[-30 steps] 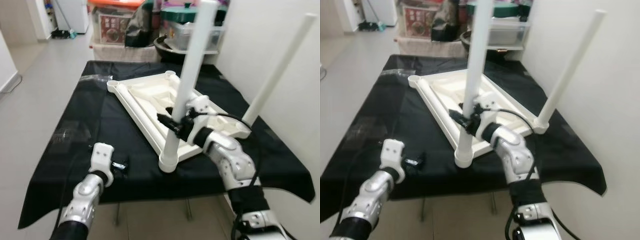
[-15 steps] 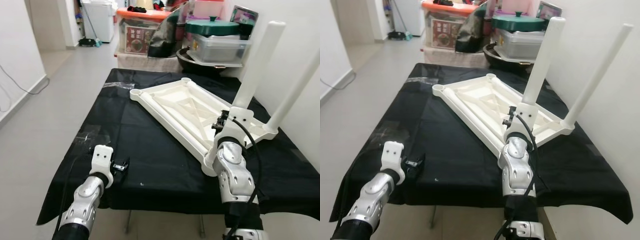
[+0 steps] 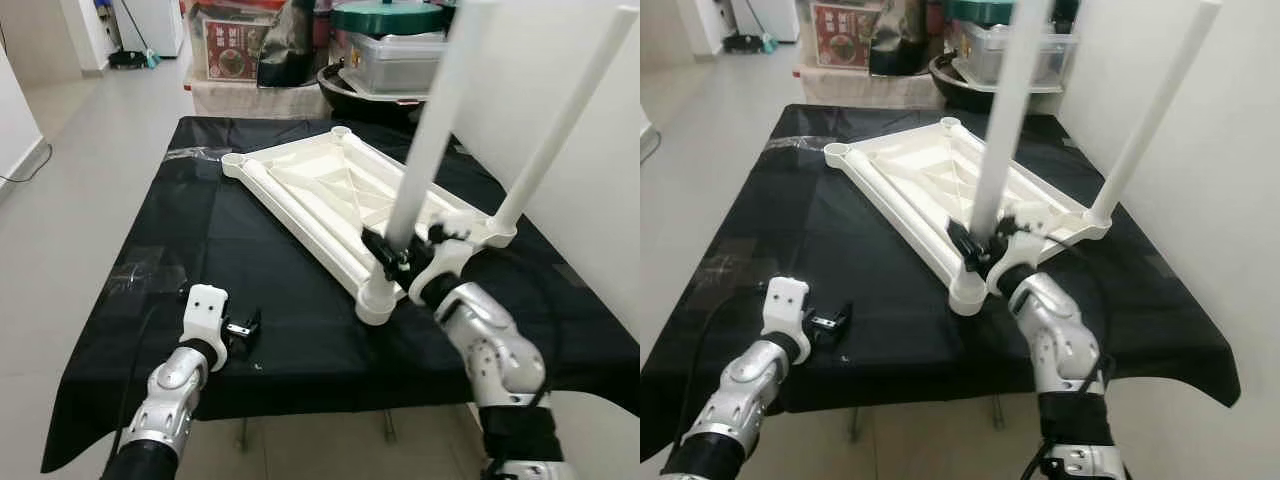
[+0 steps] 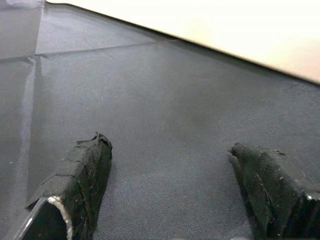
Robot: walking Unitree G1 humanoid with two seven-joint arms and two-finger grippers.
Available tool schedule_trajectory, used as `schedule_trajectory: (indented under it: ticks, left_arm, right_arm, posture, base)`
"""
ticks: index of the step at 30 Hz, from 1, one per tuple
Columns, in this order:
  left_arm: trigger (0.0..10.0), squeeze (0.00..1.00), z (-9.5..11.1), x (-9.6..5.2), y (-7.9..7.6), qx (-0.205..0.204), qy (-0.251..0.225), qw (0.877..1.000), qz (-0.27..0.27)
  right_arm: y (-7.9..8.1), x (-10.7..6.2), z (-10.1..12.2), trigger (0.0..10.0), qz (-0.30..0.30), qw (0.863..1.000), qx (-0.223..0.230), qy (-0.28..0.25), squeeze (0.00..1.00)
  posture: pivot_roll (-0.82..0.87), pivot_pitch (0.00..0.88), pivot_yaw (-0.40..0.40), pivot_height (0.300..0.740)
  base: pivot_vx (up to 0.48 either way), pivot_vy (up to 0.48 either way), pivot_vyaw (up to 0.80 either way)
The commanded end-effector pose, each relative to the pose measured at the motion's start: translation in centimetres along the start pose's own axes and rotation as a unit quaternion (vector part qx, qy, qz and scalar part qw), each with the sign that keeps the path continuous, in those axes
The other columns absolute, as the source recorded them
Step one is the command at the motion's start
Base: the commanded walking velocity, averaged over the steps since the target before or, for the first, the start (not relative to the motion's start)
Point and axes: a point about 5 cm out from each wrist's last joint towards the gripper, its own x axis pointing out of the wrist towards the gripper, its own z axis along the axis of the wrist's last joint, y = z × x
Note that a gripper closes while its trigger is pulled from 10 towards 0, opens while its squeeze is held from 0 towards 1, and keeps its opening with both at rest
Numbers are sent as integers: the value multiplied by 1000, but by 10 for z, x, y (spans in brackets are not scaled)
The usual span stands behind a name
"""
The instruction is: Building children table
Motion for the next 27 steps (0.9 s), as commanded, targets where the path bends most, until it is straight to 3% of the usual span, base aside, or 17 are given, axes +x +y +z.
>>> schedule_trajectory:
  ticks: [1,6,8,11,12,14,15,16,17,18,19,20,21,22,27]
  left_arm:
    - [10000,0,-3,-1,1,1,5,1000,5]
    - [10000,0,-1,0,-3,-2,1,1000,4]
    - [10000,0,-4,-4,-2,-1,2,1000,4]
    - [10000,0,-5,-5,0,-1,5,1000,6]
    - [10000,0,-7,-6,2,0,8,1000,9]
    - [10000,0,-8,-6,3,0,10,1000,10]
    - [10000,0,-6,-6,3,2,9,1000,9]
    - [10000,0,-6,-6,3,2,9,1000,9]
    - [10000,0,-5,-5,4,3,7,1000,8]
    - [10000,0,-5,-5,4,3,7,1000,8]
    - [10000,0,-4,-4,5,2,5,1000,12]
    - [10000,0,-3,-3,6,1,4,1000,15]
    - [10000,0,-3,-2,3,-1,4,1000,13]
    - [10000,0,-2,-1,1,-2,3,1000,10]
    - [10000,0,-4,-2,-5,-3,6,1000,0]
  right_arm:
    - [14,6,-14,10000,69,997,5,21,0]
    - [21,22,-34,10000,77,996,-9,48,0]
    - [24,29,-42,8000,69,996,-27,58,0]
    - [24,29,-45,8000,70,995,-35,63,0]
    - [19,30,-49,0,47,995,-43,73,0]
    - [15,29,-52,0,31,995,-48,81,0]
    - [-5,28,-59,0,-80,988,-59,120,0]
    - [-5,28,-59,0,-80,988,-59,120,0]
    - [-18,24,-64,0,-159,974,-70,147,0]
    - [-18,24,-64,0,-159,974,-70,147,0]
    - [-43,3,-67,0,-331,927,-72,162,0]
    - [-58,-15,-70,0,-441,878,-75,171,0]
    - [-61,-33,-66,0,-506,844,-103,146,0]
    - [-61,-45,-62,0,-540,823,-124,126,0]
    - [-44,-52,-65,0,-551,818,-121,114,0]
  posture:
    - [122,0,-103,740]
    - [141,0,-112,740]
    - [144,0,-109,740]
    - [144,0,-109,740]
    - [138,0,-106,740]
    - [136,0,-107,740]
    - [133,0,-110,740]
    - [133,0,-110,740]
    - [133,0,-110,740]
    - [133,0,-110,740]
    - [123,0,-109,740]
    - [123,0,-108,740]
    - [119,0,-103,740]
    - [119,0,-103,740]
    - [104,0,-86,740]
  base:
    - [0,0,0]
    - [0,0,0]
    - [0,0,0]
    - [0,0,0]
    - [0,0,0]
    - [0,0,0]
    - [0,0,0]
    - [0,0,0]
    - [0,0,0]
    - [0,0,0]
    - [0,0,0]
    - [0,0,0]
    - [0,0,0]
    - [0,0,0]
    - [0,0,0]
